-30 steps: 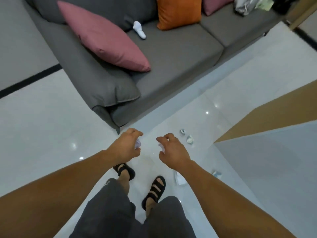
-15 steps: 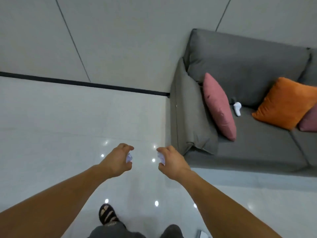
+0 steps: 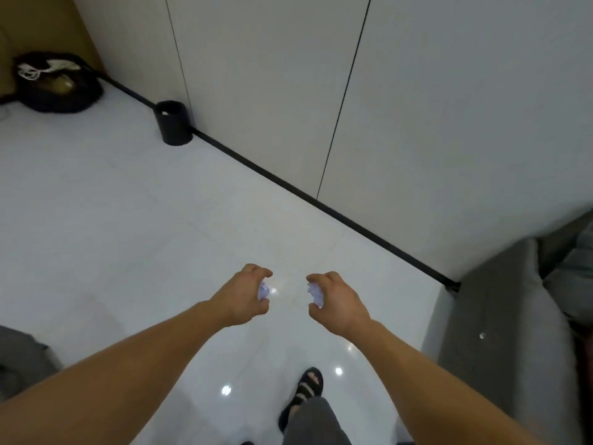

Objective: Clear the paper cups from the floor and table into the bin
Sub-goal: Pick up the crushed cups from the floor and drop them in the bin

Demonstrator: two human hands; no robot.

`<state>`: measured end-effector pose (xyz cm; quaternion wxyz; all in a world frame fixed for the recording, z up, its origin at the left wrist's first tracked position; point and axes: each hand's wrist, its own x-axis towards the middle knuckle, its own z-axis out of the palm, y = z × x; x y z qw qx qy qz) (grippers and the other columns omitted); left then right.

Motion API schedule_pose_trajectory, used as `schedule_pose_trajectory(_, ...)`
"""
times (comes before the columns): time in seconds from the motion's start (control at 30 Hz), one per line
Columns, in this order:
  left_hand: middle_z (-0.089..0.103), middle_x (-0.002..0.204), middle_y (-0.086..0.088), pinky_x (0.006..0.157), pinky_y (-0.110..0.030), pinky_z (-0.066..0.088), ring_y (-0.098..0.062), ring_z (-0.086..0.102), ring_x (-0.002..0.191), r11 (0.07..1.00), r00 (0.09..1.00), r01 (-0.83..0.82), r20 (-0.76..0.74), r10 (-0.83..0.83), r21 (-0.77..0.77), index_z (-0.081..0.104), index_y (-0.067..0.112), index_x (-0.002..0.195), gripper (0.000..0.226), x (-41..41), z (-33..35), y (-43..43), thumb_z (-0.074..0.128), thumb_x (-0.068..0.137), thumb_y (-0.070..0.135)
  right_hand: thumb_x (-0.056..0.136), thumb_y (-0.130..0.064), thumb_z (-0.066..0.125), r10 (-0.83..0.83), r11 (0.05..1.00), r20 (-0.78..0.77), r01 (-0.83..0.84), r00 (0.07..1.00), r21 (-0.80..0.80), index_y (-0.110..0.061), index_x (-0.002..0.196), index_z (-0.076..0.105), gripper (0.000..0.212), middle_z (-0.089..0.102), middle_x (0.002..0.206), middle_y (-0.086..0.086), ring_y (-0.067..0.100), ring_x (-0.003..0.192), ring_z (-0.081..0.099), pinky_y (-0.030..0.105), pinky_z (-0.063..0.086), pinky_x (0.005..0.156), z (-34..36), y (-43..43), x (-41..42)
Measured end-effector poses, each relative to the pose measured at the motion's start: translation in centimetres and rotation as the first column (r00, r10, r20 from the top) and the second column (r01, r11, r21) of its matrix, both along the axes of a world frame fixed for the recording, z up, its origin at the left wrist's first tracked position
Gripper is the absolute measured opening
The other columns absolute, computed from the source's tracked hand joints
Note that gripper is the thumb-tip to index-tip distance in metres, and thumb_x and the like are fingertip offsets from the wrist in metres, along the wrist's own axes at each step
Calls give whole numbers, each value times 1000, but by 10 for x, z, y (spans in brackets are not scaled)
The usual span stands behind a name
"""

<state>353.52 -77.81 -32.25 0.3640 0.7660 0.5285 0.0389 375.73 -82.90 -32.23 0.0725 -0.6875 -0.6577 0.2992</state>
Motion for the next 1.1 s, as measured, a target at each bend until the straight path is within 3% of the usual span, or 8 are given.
schedule_pose_trajectory(0.27,41,137,0,89,-16,36,-12,51,114,976,975,-203,-69,209,84,43,19,139,58,-36,18,144,63,85,25,88,-22,61,198,979,-27,-196,980,61,-25,144,43,59,44,138,1,21,117,55,27,44,99,9,194,-35)
schedule_pose_trajectory(0.6,42,136,0,88,-16,36,-11,50,111,889,892,-452,9,453,77,44,19,138,58,-121,3,290,65,84,26,89,-21,61,455,889,52,-457,889,34,-23,145,43,59,43,139,3,22,118,55,28,43,100,10,390,-130)
schedule_pose_trajectory(1.1,42,136,-1,89,-15,34,-11,52,112,873,877,-479,-5,481,90,44,17,139,59,-322,12,548,65,84,25,88,-21,59,454,889,42,-456,890,43,-27,144,43,58,43,138,-1,20,116,56,24,43,94,17,649,-323)
